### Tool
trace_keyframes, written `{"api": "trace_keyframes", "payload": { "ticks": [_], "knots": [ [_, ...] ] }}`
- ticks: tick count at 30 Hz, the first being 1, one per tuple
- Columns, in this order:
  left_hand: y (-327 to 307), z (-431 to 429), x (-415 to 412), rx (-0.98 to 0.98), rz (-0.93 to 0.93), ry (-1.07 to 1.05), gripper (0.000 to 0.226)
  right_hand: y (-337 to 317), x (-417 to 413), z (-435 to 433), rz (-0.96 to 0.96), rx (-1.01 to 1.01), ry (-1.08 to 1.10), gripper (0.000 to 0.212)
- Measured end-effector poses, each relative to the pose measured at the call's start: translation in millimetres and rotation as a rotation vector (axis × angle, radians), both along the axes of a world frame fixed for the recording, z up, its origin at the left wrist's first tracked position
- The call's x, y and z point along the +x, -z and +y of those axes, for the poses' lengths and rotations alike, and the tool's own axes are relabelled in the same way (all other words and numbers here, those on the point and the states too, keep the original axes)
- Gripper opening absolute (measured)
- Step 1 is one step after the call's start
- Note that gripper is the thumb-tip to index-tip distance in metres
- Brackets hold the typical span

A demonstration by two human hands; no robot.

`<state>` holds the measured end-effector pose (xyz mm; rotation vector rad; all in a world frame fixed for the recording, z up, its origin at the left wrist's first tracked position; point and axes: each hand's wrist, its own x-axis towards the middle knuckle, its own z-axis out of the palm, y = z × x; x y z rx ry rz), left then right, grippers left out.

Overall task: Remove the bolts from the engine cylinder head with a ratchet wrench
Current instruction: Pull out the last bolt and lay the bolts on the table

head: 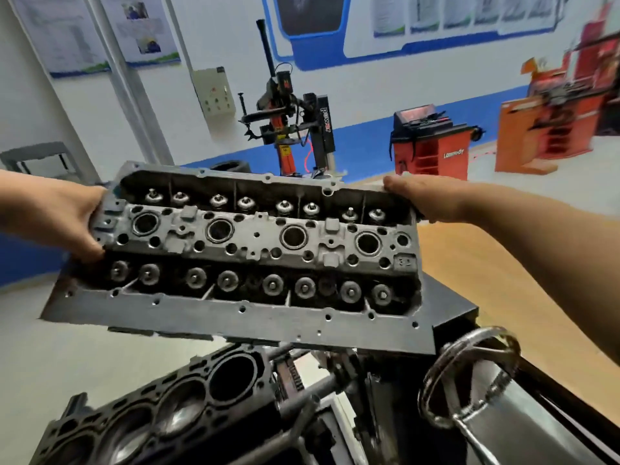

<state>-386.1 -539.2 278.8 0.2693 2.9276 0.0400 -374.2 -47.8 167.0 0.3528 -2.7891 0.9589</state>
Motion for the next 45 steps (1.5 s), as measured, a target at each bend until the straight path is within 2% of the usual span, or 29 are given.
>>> {"api": "trace_keyframes", "payload": {
  "ticks": [5, 7, 11, 13, 16, 19, 22, 25, 29, 36, 39, 42, 45],
  "knots": [
    [18.8, 135.9, 11.4, -0.046, -0.038, 0.124, 0.062, -13.4, 26.0, 99.3, 0.003, -0.120, 0.182, 0.051],
    [28.6, 191.1, 4.7, -0.058, -0.038, 0.197, 0.062, -8.7, 39.6, 145.1, -0.009, -0.132, 0.258, 0.054],
    [45.7, 299.6, -26.3, -0.092, -0.025, 0.298, 0.054, -0.1, 68.1, 247.5, -0.041, -0.244, 0.463, 0.083],
    [52.1, 348.7, -41.1, -0.107, -0.005, 0.358, 0.043, 0.7, 83.8, 291.8, -0.026, -0.307, 0.564, 0.096],
    [64.3, 415.6, -60.5, -0.026, -0.005, 0.468, 0.024, -1.4, 104.5, 346.3, -0.008, -0.325, 0.655, 0.108],
    [79.1, 472.8, -79.0, 0.037, -0.032, 0.558, 0.030, 4.6, 124.6, 374.7, -0.061, -0.293, 0.739, 0.094],
    [97.8, 520.8, -99.4, 0.019, -0.015, 0.616, 0.035, 22.5, 137.8, 395.0, -0.031, -0.287, 0.810, 0.074],
    [121.0, 554.4, -118.6, -0.004, -0.028, 0.634, 0.055, 44.7, 139.4, 415.8, -0.039, -0.226, 0.864, 0.056],
    [158.4, 584.1, -137.3, 0.064, -0.108, 0.655, 0.066, 74.1, 138.6, 435.3, -0.178, -0.170, 0.843, 0.048],
    [206.5, 617.7, -156.8, 0.102, -0.276, 0.691, 0.048, 101.3, 129.2, 456.4, -0.312, -0.054, 0.877, 0.044],
    [253.2, 630.2, -162.2, 0.038, -0.198, 0.680, 0.051, 153.4, 121.2, 471.8, -0.394, -0.014, 0.954, 0.049],
    [276.5, 638.3, -169.5, -0.071, -0.101, 0.683, 0.034, 192.5, 113.1, 486.6, -0.494, -0.043, 1.008, 0.063],
    [285.9, 641.7, -175.1, -0.084, -0.169, 0.645, 0.030, 217.9, 107.2, 502.1, -0.501, -0.197, 1.051, 0.070]
  ]
}}
